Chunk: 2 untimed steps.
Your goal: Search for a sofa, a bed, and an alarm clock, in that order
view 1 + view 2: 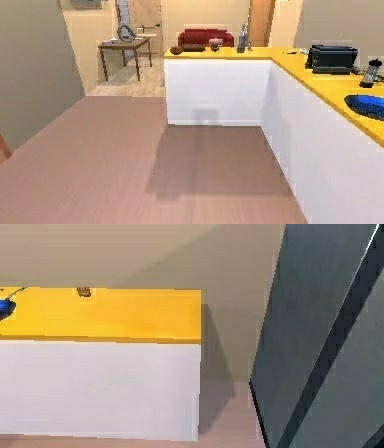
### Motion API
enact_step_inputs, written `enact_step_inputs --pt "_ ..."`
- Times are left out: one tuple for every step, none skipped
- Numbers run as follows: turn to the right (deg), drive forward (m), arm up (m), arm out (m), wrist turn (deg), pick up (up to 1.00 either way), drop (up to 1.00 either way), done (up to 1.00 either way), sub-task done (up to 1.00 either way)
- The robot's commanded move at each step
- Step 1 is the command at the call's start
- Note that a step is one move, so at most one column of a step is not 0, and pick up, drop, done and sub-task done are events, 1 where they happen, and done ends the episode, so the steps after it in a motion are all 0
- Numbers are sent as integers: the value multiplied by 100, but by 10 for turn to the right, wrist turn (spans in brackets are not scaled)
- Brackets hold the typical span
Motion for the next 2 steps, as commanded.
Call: enact_step_inputs --pt "-240 0 0 0 0 0 0 0 0" --pt "0 100 0 0 0 0 0 0 0"
